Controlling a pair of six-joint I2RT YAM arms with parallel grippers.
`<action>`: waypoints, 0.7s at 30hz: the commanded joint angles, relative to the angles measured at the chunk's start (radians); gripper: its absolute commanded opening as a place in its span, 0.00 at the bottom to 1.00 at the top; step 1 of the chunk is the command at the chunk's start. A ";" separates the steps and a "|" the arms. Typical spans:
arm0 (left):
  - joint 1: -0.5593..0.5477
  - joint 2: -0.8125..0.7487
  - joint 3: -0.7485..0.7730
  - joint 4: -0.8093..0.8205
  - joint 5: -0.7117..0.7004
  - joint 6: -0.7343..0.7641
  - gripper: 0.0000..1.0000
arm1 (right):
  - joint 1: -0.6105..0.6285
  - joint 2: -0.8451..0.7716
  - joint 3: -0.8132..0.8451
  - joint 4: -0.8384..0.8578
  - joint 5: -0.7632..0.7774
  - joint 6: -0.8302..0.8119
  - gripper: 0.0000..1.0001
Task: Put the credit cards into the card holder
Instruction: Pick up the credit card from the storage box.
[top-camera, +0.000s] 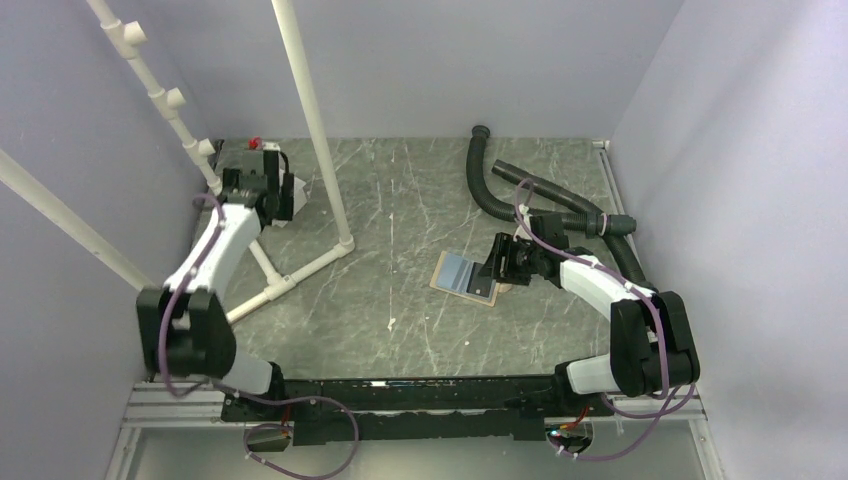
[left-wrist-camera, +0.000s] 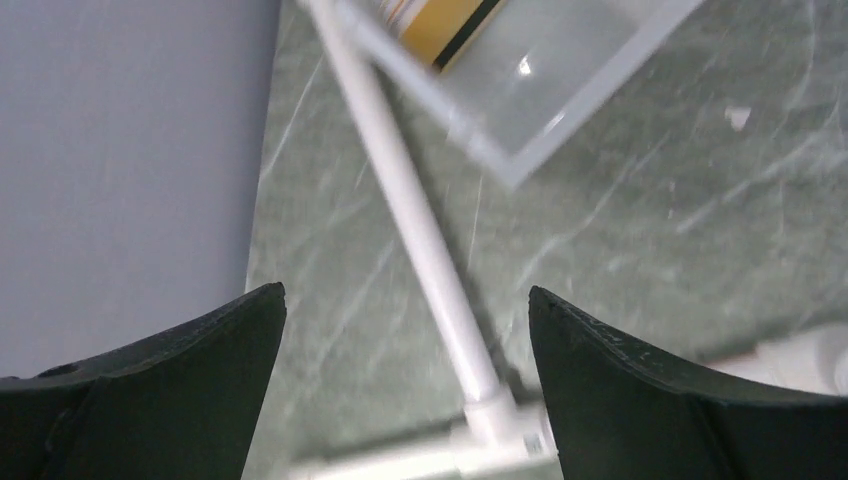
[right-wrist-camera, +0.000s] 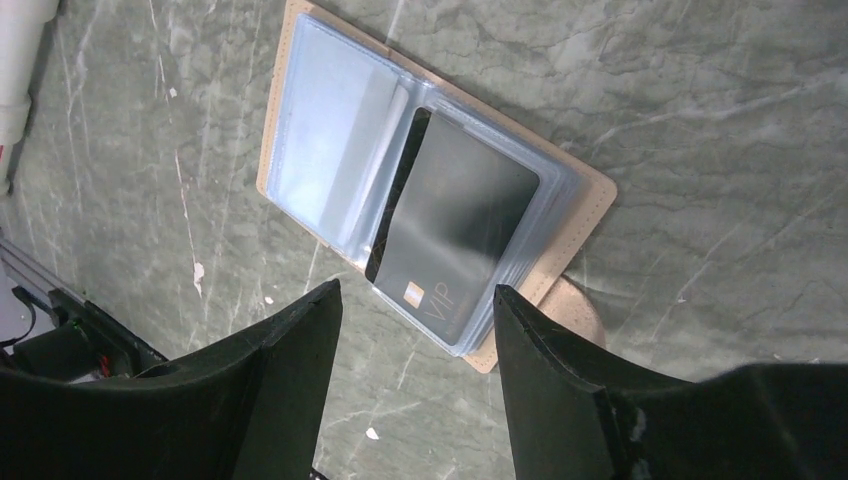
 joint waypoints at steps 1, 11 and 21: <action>0.079 0.182 0.226 0.077 0.248 0.309 0.93 | 0.014 -0.013 0.004 0.041 -0.026 -0.019 0.60; 0.200 0.501 0.548 -0.044 0.387 0.441 0.84 | 0.029 0.000 0.001 0.043 -0.029 -0.020 0.59; 0.178 0.611 0.578 0.031 0.355 0.421 0.85 | 0.029 0.021 0.014 0.041 -0.026 -0.020 0.59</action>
